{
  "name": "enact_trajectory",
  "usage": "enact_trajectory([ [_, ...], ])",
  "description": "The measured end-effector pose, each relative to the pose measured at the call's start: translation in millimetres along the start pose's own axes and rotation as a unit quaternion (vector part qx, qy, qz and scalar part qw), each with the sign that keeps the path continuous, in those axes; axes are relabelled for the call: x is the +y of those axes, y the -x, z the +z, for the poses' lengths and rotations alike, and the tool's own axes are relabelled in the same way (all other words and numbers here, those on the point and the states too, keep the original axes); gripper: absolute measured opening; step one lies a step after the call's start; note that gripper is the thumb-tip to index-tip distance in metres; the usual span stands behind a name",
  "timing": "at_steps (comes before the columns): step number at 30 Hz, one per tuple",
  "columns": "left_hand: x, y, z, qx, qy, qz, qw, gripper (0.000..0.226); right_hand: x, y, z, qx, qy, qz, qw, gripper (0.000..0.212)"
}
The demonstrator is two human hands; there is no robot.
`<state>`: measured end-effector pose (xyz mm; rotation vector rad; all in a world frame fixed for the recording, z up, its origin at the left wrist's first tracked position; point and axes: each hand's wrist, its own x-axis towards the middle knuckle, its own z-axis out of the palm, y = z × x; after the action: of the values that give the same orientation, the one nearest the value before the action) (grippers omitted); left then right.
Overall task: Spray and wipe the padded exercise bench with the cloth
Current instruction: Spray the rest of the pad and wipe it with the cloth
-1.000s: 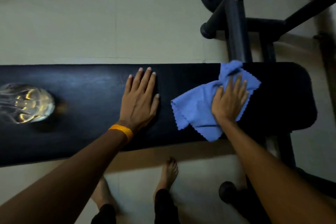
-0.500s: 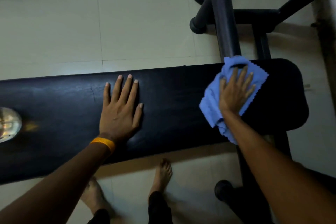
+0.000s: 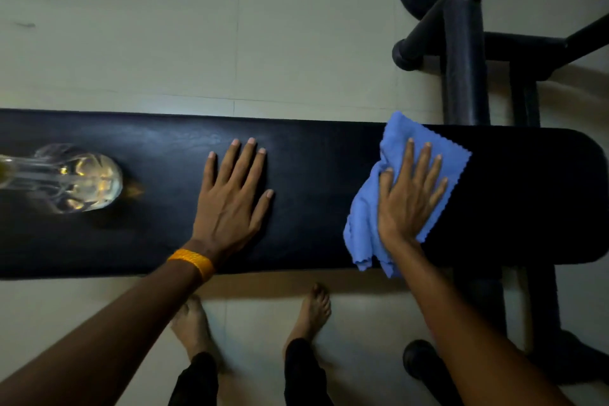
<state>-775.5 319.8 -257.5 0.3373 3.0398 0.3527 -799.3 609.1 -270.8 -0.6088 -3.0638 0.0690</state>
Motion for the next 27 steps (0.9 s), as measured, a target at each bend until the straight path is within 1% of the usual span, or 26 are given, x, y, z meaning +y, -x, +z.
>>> enact_trajectory([
  [1, -13, 11, -3, 0.001, -0.009, -0.003, 1.0, 0.066, -20, 13, 2, 0.006, -0.009, 0.028, 1.0, 0.059],
  [2, -25, 23, -6, 0.0, -0.017, -0.004, 1.0, 0.066, -39, 31, 1, 0.014, -0.012, 0.032, 0.999, 0.058],
  [3, -36, 33, -8, 0.0, -0.022, -0.005, 1.0, 0.066, -56, 51, 0, 0.016, -0.01, 0.014, 1.0, 0.059],
  [5, -52, 49, -13, 0.0, -0.028, -0.014, 1.0, 0.066, -78, 95, -4, -0.016, -0.003, -0.087, 0.996, 0.061],
  [7, -63, 61, -16, 0.002, -0.026, -0.037, 0.999, 0.066, -78, 114, -8, -0.055, -0.005, -0.214, 0.975, 0.061],
  [9, -69, 68, -17, 0.0, -0.02, -0.068, 0.997, 0.065, -66, 92, -10, -0.065, -0.018, -0.304, 0.95, 0.061],
  [10, -71, 69, -17, -0.001, -0.017, -0.08, 0.997, 0.065, -63, 75, -9, -0.06, -0.014, -0.315, 0.947, 0.061],
  [11, -72, 71, -17, -0.001, -0.014, -0.086, 0.996, 0.065, -63, 59, -5, -0.053, -0.01, -0.293, 0.955, 0.061],
  [12, -72, 72, -16, -0.002, -0.009, -0.088, 0.996, 0.066, -68, 47, -1, -0.037, -0.012, -0.235, 0.971, 0.061],
  [13, -72, 74, -16, -0.003, -0.005, -0.091, 0.996, 0.065, -78, 40, 3, -0.022, -0.021, -0.153, 0.988, 0.06],
  [14, -72, 76, -17, -0.005, -0.001, -0.095, 0.995, 0.065, -94, 41, 6, -0.008, -0.032, -0.07, 0.997, 0.059],
  [15, -72, 78, -18, -0.006, 0.003, -0.1, 0.995, 0.065, -111, 49, 7, 0.002, -0.039, -0.012, 0.999, 0.058],
  [16, -72, 80, -19, -0.007, 0.008, -0.105, 0.994, 0.065, -127, 62, 7, 0.009, -0.042, 0.004, 0.999, 0.059],
  [17, -74, 82, -20, -0.009, 0.014, -0.105, 0.994, 0.064, -139, 80, 4, 0.004, -0.045, -0.021, 0.999, 0.06],
  [18, -76, 85, -21, -0.01, 0.018, -0.102, 0.995, 0.064, -146, 100, 1, -0.01, -0.037, -0.084, 0.996, 0.062],
  [19, -79, 89, -21, -0.01, 0.02, -0.095, 0.995, 0.063, -149, 119, -2, -0.031, -0.025, -0.171, 0.984, 0.062],
  [20, -82, 93, -21, -0.012, 0.018, -0.087, 0.996, 0.063, -146, 133, -4, -0.049, -0.011, -0.262, 0.964, 0.062],
  [21, -84, 98, -22, -0.014, 0.017, -0.08, 0.997, 0.063, -140, 134, -5, -0.068, -0.002, -0.335, 0.94, 0.061],
  [22, -87, 102, -23, -0.015, 0.015, -0.074, 0.997, 0.063, -134, 125, -5, -0.077, -0.005, -0.377, 0.923, 0.061],
  [23, -91, 107, -24, -0.014, 0.013, -0.071, 0.997, 0.063, -131, 112, -4, -0.079, -0.01, -0.386, 0.919, 0.06],
  [24, -95, 112, -24, -0.012, 0.011, -0.068, 0.998, 0.063, -132, 99, -2, -0.071, -0.011, -0.362, 0.929, 0.06],
  [25, -99, 117, -24, -0.012, 0.009, -0.062, 0.998, 0.063, -138, 87, 1, -0.062, -0.015, -0.305, 0.95, 0.06],
  [26, -104, 122, -24, -0.014, 0.007, -0.055, 0.998, 0.062, -150, 79, 3, -0.048, -0.025, -0.228, 0.972, 0.06],
  [27, -109, 127, -23, -0.018, 0.005, -0.048, 0.999, 0.062, -168, 79, 5, -0.036, -0.039, -0.153, 0.987, 0.06],
])
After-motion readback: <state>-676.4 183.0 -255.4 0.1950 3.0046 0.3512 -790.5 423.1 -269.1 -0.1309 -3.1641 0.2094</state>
